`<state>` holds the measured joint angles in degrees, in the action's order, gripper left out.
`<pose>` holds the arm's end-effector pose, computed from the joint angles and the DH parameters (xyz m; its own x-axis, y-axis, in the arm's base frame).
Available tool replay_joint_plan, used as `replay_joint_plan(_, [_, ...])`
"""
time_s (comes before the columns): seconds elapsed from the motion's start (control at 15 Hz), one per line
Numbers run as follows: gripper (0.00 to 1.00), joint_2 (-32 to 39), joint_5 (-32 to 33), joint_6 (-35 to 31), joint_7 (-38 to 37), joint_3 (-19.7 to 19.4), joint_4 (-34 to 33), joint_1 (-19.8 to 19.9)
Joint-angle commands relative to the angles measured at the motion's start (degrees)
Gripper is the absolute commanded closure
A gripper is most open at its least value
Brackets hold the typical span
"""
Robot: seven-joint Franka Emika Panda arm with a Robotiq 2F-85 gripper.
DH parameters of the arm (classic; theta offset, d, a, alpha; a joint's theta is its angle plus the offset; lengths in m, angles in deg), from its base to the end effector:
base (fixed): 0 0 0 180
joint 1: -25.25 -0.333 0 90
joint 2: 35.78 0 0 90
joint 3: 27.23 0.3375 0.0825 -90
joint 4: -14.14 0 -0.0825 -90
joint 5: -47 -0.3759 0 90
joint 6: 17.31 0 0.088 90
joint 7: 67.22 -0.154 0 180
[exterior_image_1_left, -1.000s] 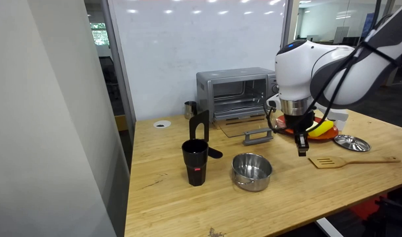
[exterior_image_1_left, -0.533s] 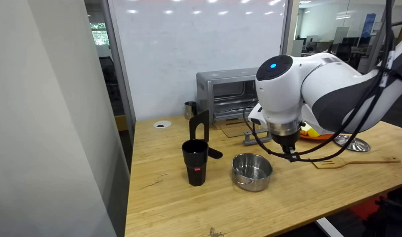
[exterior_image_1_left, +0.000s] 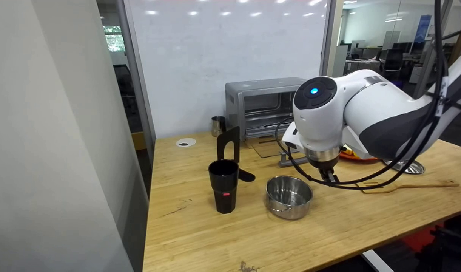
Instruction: Move the silver pot and the red plate away from the microwave, and close the microwave door.
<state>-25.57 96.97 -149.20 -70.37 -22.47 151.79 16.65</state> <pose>0.4669 0.0681 0.2141 0.6627 0.6503 -0.3714 0.7446 -0.5193 0.4193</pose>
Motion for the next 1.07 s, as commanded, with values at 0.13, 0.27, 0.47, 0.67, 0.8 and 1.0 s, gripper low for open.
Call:
replay_joint_plan(0.13, [1.0, 1.49, 2.59, -3.34, -1.61, -0.35, -1.64, 0.9])
replay_joint_plan(0.27, [0.99, 0.24, 0.85, -1.42, -0.29, 0.27, -0.72, 0.47])
replay_joint_plan(0.47, [0.99, 0.24, 0.84, -1.39, -0.29, 0.32, -0.72, 0.43])
replay_joint_plan(0.67, [1.0, 0.05, 1.79, -1.51, 0.17, 0.29, -0.52, 0.36])
replay_joint_plan(0.8, [1.0, -0.63, 3.34, -2.25, 1.42, 0.01, -0.16, 0.65])
replay_joint_plan(1.0, [1.0, -2.08, 7.0, -2.47, 2.62, -0.52, 0.36, 1.2])
